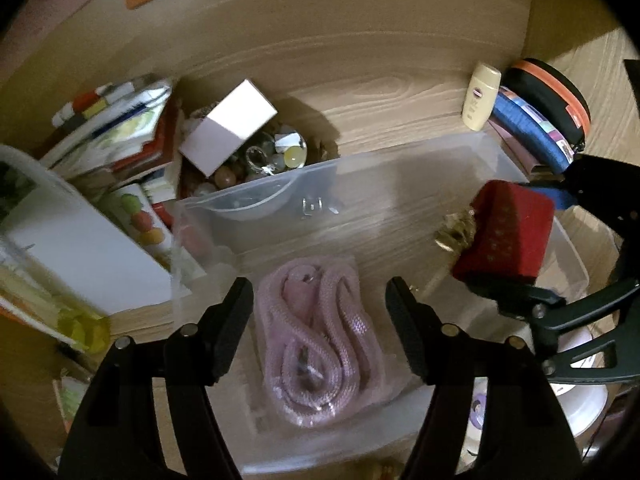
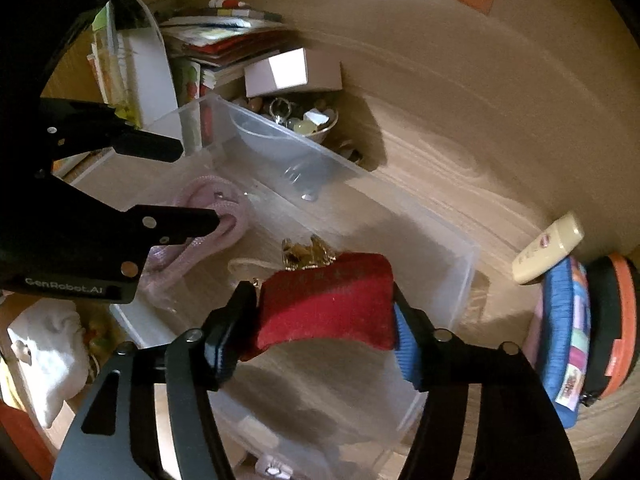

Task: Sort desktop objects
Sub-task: 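Carry both items over the clear box and open both grippers to drop them, then move the left gripper to the white cloth bag and the right gripper to the white jar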

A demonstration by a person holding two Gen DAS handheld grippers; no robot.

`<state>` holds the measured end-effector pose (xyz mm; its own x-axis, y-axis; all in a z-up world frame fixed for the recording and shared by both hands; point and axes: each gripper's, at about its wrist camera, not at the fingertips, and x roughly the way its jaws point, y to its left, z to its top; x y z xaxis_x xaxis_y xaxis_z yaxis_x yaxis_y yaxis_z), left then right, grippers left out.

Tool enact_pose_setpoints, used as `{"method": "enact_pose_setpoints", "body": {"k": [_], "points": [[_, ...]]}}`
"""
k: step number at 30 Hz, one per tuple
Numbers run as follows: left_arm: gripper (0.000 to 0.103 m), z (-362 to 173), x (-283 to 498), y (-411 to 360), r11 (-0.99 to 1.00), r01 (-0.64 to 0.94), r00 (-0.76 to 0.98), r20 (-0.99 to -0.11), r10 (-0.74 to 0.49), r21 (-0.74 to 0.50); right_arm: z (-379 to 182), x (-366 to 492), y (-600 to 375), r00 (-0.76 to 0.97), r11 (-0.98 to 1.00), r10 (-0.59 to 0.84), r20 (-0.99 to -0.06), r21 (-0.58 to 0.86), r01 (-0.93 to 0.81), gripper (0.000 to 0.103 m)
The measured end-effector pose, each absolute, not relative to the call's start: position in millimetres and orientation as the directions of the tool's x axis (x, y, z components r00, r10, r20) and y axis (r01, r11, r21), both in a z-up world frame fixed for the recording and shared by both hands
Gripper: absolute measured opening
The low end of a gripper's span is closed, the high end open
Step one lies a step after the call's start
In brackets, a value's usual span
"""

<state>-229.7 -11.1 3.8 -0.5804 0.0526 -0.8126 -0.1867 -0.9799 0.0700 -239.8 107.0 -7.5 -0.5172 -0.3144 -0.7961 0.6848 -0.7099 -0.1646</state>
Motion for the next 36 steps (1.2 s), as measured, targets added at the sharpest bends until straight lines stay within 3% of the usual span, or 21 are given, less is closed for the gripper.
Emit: {"method": "enact_pose_setpoints", "body": {"k": [6, 9, 15, 18, 22, 36], "points": [[0.081, 19.0, -205.3, -14.0, -0.982, -0.164, -0.624, -0.781, 0.030, 0.094, 15.7, -221.2, 116.1, -0.582, -0.732, -0.316, -0.749, -0.198, 0.652, 0.077], [0.089, 29.1, -188.3, -15.9, -0.983, -0.153, -0.649, -0.760, 0.020, 0.105, 25.6, -211.8, 120.3, -0.602, -0.741, -0.323, -0.730, -0.200, 0.641, 0.078], [0.095, 49.9, -157.2, -19.4, -0.986, -0.134, -0.690, -0.724, 0.020, 0.101, 45.0, -186.9, 134.1, -0.633, -0.755, -0.333, -0.699, -0.205, 0.623, 0.078], [0.096, 58.3, -142.3, -22.1, -0.988, -0.126, -0.705, -0.709, 0.026, 0.089, 54.0, -171.6, 143.0, -0.656, -0.764, -0.344, -0.672, -0.206, 0.612, 0.080], [0.098, 61.4, -123.4, -26.7, -0.992, -0.107, -0.719, -0.695, 0.028, 0.071, 62.0, -151.0, 158.3, -0.692, -0.783, -0.359, -0.627, -0.201, 0.589, 0.089], [0.099, 22.6, -53.5, -50.8, -0.999, -0.045, -0.670, -0.741, 0.049, -0.026, 27.5, -94.5, 198.2, -0.727, -0.835, -0.344, -0.594, -0.160, 0.526, 0.090]]}}
